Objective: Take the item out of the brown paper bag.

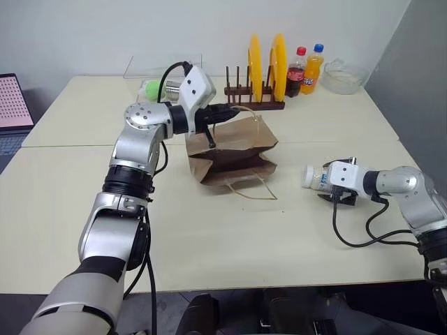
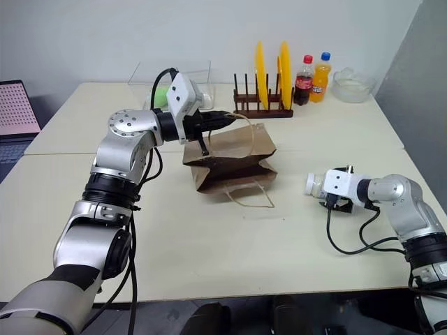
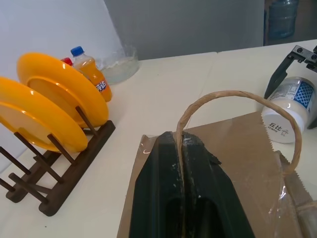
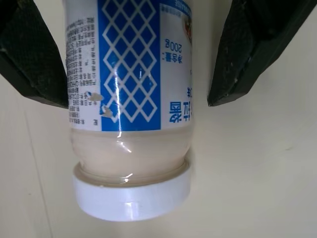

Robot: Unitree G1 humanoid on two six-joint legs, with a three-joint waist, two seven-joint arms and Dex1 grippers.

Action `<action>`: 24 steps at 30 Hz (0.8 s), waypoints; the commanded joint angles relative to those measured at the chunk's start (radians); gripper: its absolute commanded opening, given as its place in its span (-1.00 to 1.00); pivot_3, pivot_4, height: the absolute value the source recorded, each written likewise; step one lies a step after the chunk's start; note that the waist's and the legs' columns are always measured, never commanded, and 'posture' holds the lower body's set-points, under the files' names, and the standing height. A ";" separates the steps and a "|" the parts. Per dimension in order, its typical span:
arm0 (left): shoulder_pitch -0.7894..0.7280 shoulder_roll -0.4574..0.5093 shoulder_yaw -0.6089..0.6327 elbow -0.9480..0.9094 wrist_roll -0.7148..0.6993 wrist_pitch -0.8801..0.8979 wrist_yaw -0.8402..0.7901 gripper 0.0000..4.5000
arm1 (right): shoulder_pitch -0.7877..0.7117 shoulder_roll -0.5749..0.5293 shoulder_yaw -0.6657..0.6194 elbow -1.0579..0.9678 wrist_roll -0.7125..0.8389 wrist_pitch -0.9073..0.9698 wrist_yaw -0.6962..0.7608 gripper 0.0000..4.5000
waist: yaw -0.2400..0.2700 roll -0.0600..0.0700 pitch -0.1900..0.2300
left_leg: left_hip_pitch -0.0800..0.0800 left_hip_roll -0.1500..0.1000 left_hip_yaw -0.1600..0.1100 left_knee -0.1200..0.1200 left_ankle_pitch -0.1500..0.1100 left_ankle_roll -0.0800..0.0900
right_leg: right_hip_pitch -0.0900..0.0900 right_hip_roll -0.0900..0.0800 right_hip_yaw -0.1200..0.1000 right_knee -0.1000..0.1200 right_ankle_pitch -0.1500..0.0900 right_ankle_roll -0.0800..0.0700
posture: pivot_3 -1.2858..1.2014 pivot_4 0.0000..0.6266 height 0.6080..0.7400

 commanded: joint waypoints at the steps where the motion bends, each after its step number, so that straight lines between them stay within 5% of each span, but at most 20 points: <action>1: -0.012 -0.004 0.018 -0.032 -0.020 -0.004 -0.001 -1.00 | 0.025 -0.053 -0.143 -0.192 0.122 0.127 0.026 1.00 | 0.001 0.000 0.000 | 0.000 0.000 0.000 0.000 0.000 0.000 | 0.000 0.000 0.000 0.000 0.000 0.000 | 0.03 -0.52 1.00; 9: -0.080 -0.012 0.029 0.079 -0.006 -0.044 0.002 -1.00 | 0.190 0.026 -0.443 -0.708 0.525 0.519 -0.065 1.00 | 0.005 0.000 0.000 | 0.000 0.000 -0.004 0.000 0.000 0.000 | 0.002 0.000 -0.002 -0.001 -0.003 0.004 | 0.03 -0.52 1.00; 15: -0.189 -0.004 0.036 0.284 0.016 -0.128 0.009 -1.00 | 0.381 0.302 -0.313 -0.940 0.425 0.434 -0.371 1.00 | 0.008 -0.001 0.000 | 0.000 -0.001 -0.005 0.001 0.000 0.000 | 0.002 0.000 -0.002 0.000 -0.003 0.005 | 0.03 -0.52 1.00; 18: -0.245 0.012 0.025 0.385 0.049 -0.179 0.019 -0.72 | 0.444 0.397 -0.208 -0.940 0.319 0.369 -0.481 1.00 | 0.006 -0.001 0.000 | 0.000 -0.001 -0.004 0.001 0.000 0.000 | 0.001 0.000 -0.002 0.000 -0.003 0.005 | 0.03 -0.52 1.00; 24: -0.306 0.049 0.021 0.500 0.103 -0.281 0.019 0.13 | 0.431 0.454 -0.112 -0.882 0.235 0.301 -0.550 1.00 | 0.003 -0.001 0.000 | 0.000 -0.001 -0.003 0.001 0.000 0.000 | 0.001 0.000 -0.002 0.000 -0.003 0.005 | 0.03 -0.52 1.00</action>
